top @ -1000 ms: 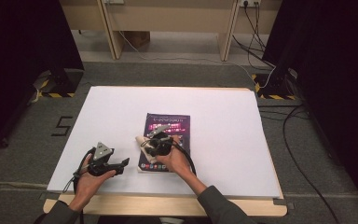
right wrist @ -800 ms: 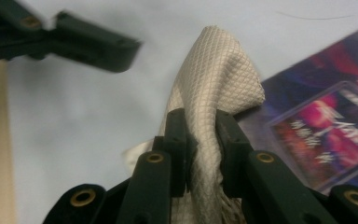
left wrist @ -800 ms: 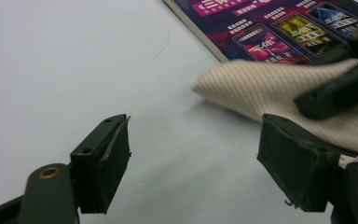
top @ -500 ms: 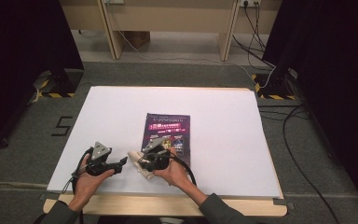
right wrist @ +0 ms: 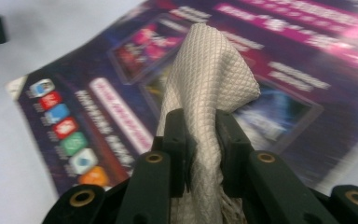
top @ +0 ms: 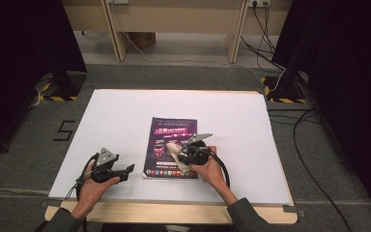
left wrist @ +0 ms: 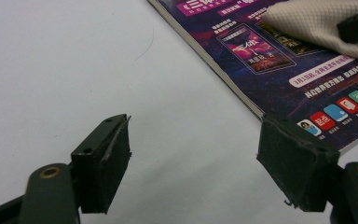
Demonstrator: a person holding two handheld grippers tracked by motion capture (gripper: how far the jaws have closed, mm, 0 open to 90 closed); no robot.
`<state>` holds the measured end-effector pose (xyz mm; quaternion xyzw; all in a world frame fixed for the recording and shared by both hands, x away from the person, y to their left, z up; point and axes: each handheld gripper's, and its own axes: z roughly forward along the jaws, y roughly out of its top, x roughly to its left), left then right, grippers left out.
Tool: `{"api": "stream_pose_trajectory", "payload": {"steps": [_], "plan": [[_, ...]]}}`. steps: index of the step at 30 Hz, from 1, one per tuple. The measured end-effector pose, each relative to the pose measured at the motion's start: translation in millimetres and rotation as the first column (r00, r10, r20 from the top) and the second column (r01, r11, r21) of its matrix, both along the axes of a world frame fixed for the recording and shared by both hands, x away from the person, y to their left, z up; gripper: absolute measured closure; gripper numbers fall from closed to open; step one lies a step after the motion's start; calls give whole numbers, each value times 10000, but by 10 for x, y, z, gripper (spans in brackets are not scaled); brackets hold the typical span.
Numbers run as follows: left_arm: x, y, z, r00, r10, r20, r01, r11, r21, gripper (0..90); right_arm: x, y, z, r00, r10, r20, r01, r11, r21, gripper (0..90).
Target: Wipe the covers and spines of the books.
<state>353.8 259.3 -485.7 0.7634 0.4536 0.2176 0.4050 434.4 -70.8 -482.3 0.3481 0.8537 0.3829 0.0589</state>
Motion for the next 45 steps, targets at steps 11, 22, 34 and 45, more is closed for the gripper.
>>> {"api": "stream_pose_trajectory", "payload": {"steps": [11, 22, 34, 45], "plan": [[-2, -14, -2, 9999, -168, -37, 169, 9998, 40, 246, 211, -365, 16, 9907, -1347, 208, 1350, 9907, -153, 775], [-2, -15, -7, 9997, -234, -44, 234, 9997, 14, 246, -187, -99, -3, 9997, 227, 20, -227, 9997, 3, 776], [-7, -25, -7, 9996, -271, -35, 271, 9996, 21, 246, -288, -219, 1, 9995, 207, 223, -205, 9997, -108, 773], [8, -29, -21, 9995, -288, -108, 289, 9996, 31, 246, 339, -320, 8, 9920, -1229, 285, 1233, 9923, -148, 774]]}}
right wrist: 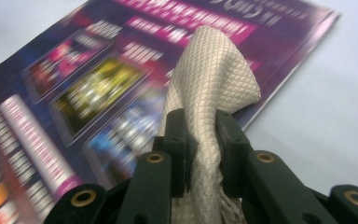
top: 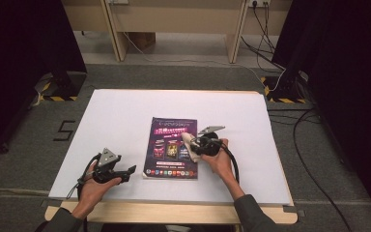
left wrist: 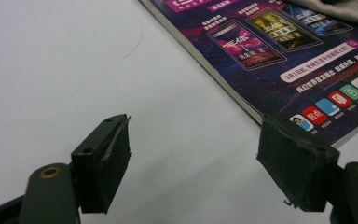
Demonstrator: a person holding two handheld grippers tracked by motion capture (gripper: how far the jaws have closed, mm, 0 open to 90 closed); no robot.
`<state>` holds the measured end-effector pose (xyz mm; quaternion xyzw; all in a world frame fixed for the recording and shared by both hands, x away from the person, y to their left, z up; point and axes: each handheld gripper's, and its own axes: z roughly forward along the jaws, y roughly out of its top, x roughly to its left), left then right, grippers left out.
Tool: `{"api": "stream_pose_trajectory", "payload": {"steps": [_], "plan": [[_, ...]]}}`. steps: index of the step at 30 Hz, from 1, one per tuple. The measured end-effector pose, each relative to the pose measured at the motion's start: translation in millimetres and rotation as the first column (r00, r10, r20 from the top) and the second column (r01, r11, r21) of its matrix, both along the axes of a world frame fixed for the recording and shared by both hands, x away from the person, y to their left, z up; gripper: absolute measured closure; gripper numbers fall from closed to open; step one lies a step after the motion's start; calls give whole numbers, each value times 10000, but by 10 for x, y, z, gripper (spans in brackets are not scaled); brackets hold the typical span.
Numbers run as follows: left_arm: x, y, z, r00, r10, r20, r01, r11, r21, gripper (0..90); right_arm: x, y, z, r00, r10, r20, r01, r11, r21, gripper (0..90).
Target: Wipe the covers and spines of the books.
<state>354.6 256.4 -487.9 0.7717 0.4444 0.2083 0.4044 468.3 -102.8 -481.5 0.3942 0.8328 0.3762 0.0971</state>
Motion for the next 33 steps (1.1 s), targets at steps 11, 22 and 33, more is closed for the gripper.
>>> {"api": "stream_pose_trajectory", "payload": {"steps": [11, 22, 33], "plan": [[-7, -1, 5, 10000, -53, 19, 53, 10000, 7, 246, 458, -11, -13, 9886, -1479, 294, 1479, 9890, 24, 772], [0, -20, -2, 9999, -129, -20, 129, 9999, 26, 246, 406, 119, -13, 9924, -1174, 363, 1177, 9930, -59, 780], [-5, -17, 1, 9999, -142, -17, 142, 9999, -5, 246, 101, 763, -11, 9938, 1112, -92, -1111, 9938, 67, 777]]}}
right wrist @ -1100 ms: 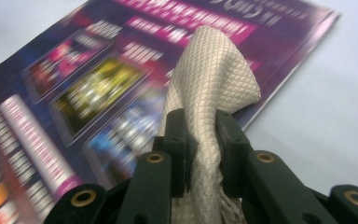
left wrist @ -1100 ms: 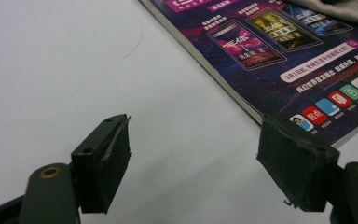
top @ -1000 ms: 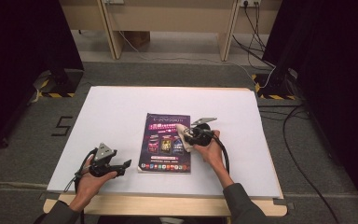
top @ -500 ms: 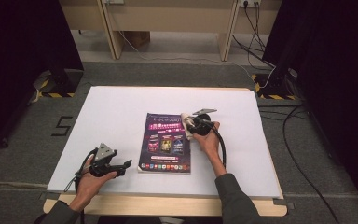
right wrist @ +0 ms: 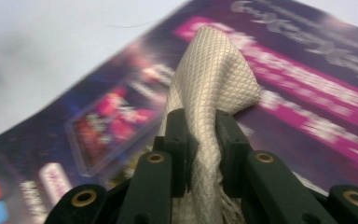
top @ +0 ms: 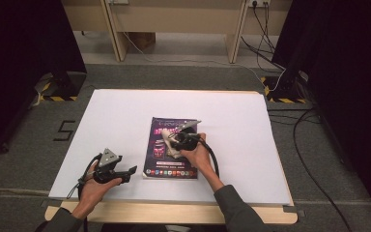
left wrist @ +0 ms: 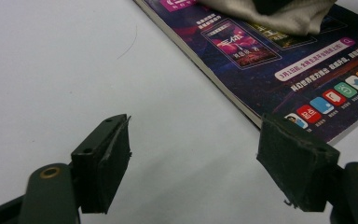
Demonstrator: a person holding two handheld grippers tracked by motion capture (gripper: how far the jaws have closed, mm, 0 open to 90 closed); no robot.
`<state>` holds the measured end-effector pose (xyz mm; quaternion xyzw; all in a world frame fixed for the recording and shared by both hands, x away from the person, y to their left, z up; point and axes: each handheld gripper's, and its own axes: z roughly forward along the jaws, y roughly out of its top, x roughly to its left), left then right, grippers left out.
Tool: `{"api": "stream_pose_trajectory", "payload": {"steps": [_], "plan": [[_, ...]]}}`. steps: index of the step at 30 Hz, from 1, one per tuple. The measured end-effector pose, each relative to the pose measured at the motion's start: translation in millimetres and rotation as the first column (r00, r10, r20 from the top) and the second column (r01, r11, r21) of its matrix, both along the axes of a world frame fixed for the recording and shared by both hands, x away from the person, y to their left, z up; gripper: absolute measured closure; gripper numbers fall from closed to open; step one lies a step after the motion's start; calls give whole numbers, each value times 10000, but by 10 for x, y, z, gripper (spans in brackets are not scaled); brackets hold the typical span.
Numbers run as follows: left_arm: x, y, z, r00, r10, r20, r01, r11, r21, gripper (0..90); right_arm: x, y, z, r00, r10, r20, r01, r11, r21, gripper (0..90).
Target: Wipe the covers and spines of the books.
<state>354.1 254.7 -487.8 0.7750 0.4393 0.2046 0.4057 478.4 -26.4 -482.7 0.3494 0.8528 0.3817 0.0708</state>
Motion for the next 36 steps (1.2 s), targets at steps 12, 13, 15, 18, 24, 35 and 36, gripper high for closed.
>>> {"api": "stream_pose_trajectory", "payload": {"steps": [12, 13, 15, 18, 24, 35, 36], "plan": [[-4, -8, -7, 10000, -66, -9, 66, 10000, 30, 246, 454, -453, 17, 9739, -2246, 323, 2254, 9740, -234, 775], [-4, -12, -8, 10000, -68, -21, 68, 10000, 36, 246, 503, -516, 17, 9665, -2558, 226, 2562, 9665, -159, 774], [-3, -15, -12, 10000, -85, -32, 85, 10000, 47, 246, 584, -607, 16, 9517, -3066, 137, 3066, 9518, -36, 774], [-1, -13, -15, 10000, -74, -24, 74, 10000, 24, 246, 674, -695, 20, 9300, -3670, 187, 3671, 9302, -9, 775], [-6, -14, -12, 9999, -104, -38, 104, 9999, 27, 246, 772, -754, 14, 9001, -4354, 182, 4353, 9003, 68, 775], [-5, -23, -13, 9999, -154, -49, 154, 9999, 61, 246, 496, -836, 5, 9325, -3613, 36, 3613, 9324, -104, 778], [-4, -23, -13, 9998, -174, -41, 174, 9998, 85, 246, 440, -840, 12, 9389, -3443, 52, 3443, 9387, -147, 778]]}}
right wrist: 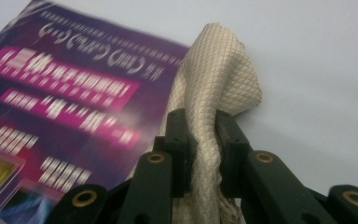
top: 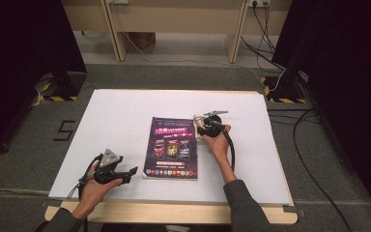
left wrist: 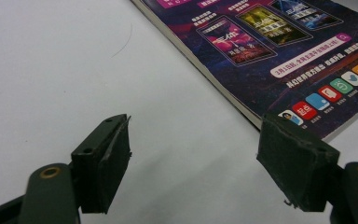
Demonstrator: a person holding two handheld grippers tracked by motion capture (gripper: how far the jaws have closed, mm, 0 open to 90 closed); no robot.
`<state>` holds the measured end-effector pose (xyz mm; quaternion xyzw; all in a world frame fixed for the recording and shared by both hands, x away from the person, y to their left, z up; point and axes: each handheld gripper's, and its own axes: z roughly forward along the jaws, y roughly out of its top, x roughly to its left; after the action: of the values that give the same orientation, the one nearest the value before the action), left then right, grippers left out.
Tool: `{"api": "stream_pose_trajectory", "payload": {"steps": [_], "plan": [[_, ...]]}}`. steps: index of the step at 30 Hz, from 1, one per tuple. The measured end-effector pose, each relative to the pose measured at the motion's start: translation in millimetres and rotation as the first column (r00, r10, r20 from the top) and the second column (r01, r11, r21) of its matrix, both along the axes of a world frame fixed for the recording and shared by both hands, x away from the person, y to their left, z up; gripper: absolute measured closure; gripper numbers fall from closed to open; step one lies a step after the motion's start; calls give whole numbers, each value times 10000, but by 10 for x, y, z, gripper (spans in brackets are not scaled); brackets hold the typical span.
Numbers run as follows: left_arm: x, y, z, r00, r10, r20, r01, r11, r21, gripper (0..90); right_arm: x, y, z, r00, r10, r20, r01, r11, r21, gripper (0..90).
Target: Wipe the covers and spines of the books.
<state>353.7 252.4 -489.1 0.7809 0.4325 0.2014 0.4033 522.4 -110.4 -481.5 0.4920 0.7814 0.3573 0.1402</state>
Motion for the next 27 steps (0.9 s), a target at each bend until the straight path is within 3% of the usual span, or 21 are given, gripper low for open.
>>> {"api": "stream_pose_trajectory", "payload": {"steps": [8, 11, 14, 17, 27], "plan": [[0, -8, -5, 10000, -7, 7, 7, 10000, 12, 247, -477, 10, 68, 9901, 1407, -19, -1405, 9883, -590, 778], [-1, -8, -4, 10000, -1, 9, 1, 10000, 15, 246, -650, 36, 72, 9788, 2038, -200, -2045, 9782, -369, 777], [-4, -10, -5, 10000, -15, 14, 15, 10000, 15, 246, -832, 100, 67, 9685, 2483, -203, -2490, 9673, -487, 777], [-6, -10, -3, 10000, -19, 6, 19, 10000, 32, 246, -987, 126, 58, 9618, 2732, -152, -2736, 9603, -535, 777], [-12, -17, -7, 10000, -23, -10, 23, 10000, 47, 246, -1374, 21, 23, 9524, 3045, -141, -3046, 9525, -68, 777]]}}
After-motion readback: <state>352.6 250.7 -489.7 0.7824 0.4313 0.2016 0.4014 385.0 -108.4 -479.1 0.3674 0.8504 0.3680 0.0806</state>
